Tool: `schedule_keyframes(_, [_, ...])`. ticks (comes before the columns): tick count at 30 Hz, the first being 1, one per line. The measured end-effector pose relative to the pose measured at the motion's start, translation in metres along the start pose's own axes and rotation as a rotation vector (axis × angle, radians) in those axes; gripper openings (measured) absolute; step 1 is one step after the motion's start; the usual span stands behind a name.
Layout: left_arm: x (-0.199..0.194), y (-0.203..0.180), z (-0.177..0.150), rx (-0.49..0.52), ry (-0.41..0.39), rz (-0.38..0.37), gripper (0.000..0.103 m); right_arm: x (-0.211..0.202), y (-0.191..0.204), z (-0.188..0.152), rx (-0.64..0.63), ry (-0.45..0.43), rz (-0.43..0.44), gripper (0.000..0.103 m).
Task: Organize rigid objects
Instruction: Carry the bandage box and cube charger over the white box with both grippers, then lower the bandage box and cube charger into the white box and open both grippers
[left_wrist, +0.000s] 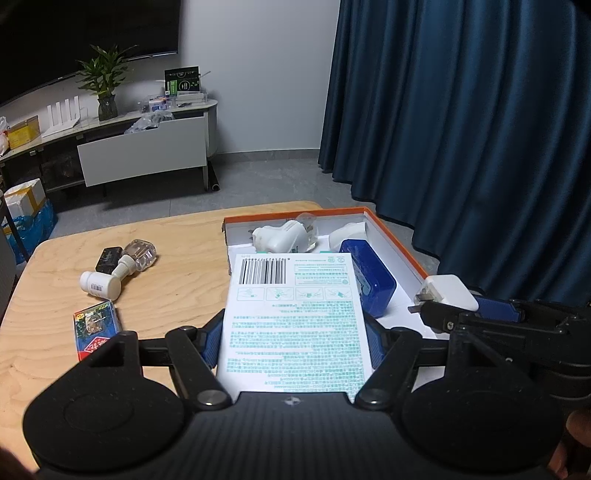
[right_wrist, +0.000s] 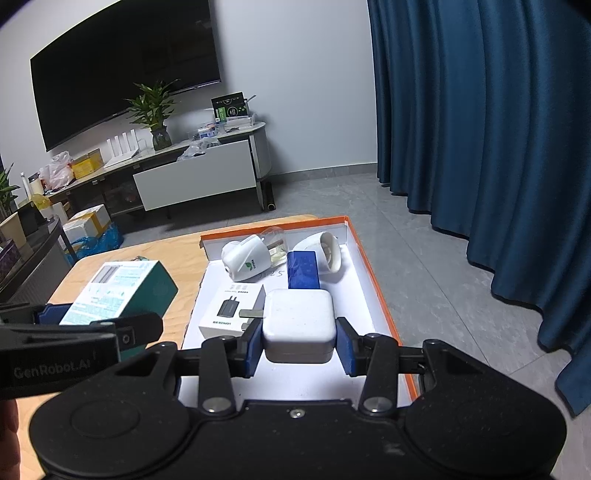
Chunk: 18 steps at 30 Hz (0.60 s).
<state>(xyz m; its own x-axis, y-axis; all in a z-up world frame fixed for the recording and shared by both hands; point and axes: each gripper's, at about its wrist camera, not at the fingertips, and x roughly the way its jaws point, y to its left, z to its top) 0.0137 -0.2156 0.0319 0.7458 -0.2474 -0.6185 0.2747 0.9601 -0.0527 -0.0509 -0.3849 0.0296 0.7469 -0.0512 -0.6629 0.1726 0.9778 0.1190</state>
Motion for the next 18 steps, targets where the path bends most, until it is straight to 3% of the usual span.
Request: schedule_keyframes(18, [0.025, -0.004, 0.013, 0.002, 0.013, -0.005, 0.072, 0.032, -0.008, 0.028, -0.004, 0.0, -0.003, 0.051])
